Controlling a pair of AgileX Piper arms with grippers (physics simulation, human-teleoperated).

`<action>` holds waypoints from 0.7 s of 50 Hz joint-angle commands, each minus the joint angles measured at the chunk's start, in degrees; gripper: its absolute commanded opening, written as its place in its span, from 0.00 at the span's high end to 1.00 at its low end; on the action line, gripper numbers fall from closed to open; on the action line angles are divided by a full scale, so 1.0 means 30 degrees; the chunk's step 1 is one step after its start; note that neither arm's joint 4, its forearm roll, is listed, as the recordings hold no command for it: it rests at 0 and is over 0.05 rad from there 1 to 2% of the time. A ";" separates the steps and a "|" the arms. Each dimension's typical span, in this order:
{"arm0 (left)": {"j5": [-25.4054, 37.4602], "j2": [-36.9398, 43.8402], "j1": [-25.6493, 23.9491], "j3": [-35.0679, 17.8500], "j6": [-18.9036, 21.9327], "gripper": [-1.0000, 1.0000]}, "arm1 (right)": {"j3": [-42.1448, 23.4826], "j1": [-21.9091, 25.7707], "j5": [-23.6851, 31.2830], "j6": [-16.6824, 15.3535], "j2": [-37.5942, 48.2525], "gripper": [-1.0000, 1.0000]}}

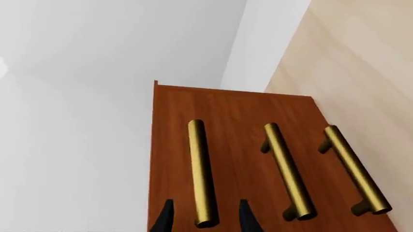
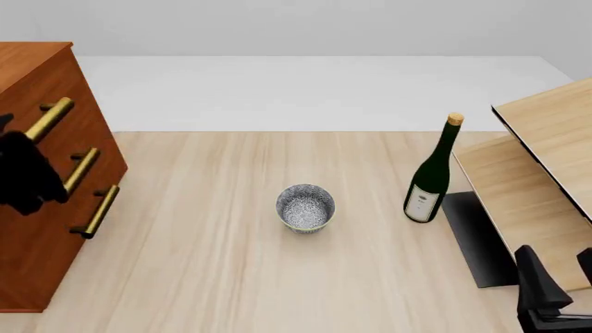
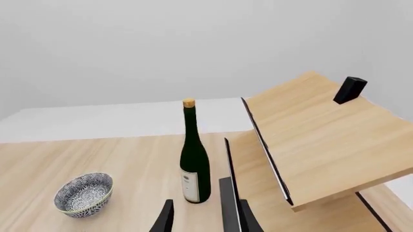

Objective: Close the bottom drawer of the cabinet and open the top drawer.

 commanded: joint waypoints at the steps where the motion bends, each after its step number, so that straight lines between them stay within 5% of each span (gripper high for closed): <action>1: -0.0462 0.1221 0.0247 -0.0774 0.0082 0.00 | 0.0017 0.0017 -0.0161 -0.0103 0.0136 0.00; 12: -0.0797 0.1596 0.0394 -0.0599 0.0122 0.00 | 0.0027 -0.0017 -0.0314 -0.0131 0.0284 0.00; 13: -0.0975 0.1569 0.0438 -0.0434 0.0257 1.00 | 0.0029 -0.0011 -0.0316 -0.0137 0.0286 0.00; 35: -0.0417 0.0243 -0.0466 0.0023 0.0462 1.00 | -0.0079 -0.0045 -0.0490 -0.0010 0.0578 0.00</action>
